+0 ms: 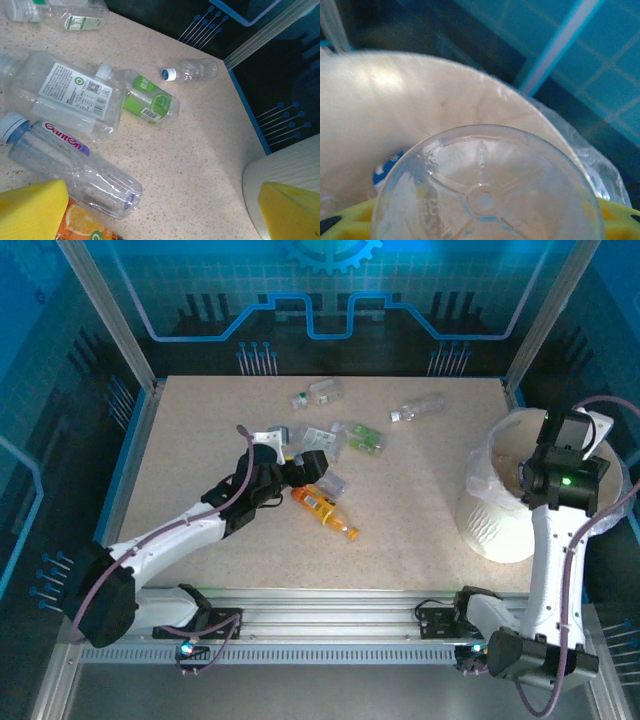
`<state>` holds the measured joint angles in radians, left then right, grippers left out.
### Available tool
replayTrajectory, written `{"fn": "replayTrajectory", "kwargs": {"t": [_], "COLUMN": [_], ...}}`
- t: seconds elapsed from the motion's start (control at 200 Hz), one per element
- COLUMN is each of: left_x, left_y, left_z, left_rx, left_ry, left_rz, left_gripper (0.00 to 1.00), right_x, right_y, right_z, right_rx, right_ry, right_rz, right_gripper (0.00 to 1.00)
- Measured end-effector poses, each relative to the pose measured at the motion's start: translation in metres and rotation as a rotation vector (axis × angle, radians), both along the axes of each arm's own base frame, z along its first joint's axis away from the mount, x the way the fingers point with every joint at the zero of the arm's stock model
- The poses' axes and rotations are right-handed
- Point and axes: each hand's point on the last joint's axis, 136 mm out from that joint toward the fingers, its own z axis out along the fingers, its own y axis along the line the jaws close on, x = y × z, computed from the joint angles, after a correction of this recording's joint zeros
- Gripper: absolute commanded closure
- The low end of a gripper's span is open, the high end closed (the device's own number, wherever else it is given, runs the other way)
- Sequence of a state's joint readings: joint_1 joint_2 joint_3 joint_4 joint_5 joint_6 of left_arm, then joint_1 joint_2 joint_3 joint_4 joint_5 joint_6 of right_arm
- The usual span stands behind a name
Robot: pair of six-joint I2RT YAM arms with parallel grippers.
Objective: Put the plastic bottles in the bin
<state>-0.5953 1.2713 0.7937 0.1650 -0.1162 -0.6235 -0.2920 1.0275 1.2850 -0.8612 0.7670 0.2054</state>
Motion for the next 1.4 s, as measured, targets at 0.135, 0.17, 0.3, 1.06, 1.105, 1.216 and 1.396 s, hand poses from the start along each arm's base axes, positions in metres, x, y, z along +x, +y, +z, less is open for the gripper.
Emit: {"fn": "replayTrajectory", "kwargs": {"t": [0.135,0.17,0.3,1.06,1.105,1.216,1.396], "left_x": [0.007,0.007,0.008,0.015,0.016,0.019,0.018], "left_y": [-0.003,-0.003,-0.005,0.003,0.006,0.013,0.022], "left_z": [-0.003,-0.004,-0.008,-0.016,-0.017,-0.020,-0.032], "left_rx": [0.009,0.009,-0.005,-0.040,-0.047,-0.056,-0.058], "left_ry": [0.024,0.027,0.048,0.096,0.102,0.113,0.146], "left_rz": [0.006,0.007,0.009,0.064,0.078,0.111,0.147], "left_gripper": [0.01,0.01,0.01,0.01,0.01,0.01,0.01], "right_x": [-0.006,-0.007,-0.008,0.001,0.002,0.009,0.023], "right_y": [-0.010,-0.011,-0.014,0.013,0.020,0.039,0.083], "right_z": [-0.025,-0.030,-0.048,-0.025,-0.018,0.003,0.038], "right_rx": [0.022,0.028,0.052,0.061,0.055,0.046,0.064], "right_ry": [0.043,0.049,0.079,-0.065,-0.089,-0.147,-0.263], "right_rz": [-0.051,-0.061,-0.091,0.002,0.032,0.119,0.315], "right_gripper": [0.49,0.46,0.33,0.04,0.03,0.00,0.00]}}
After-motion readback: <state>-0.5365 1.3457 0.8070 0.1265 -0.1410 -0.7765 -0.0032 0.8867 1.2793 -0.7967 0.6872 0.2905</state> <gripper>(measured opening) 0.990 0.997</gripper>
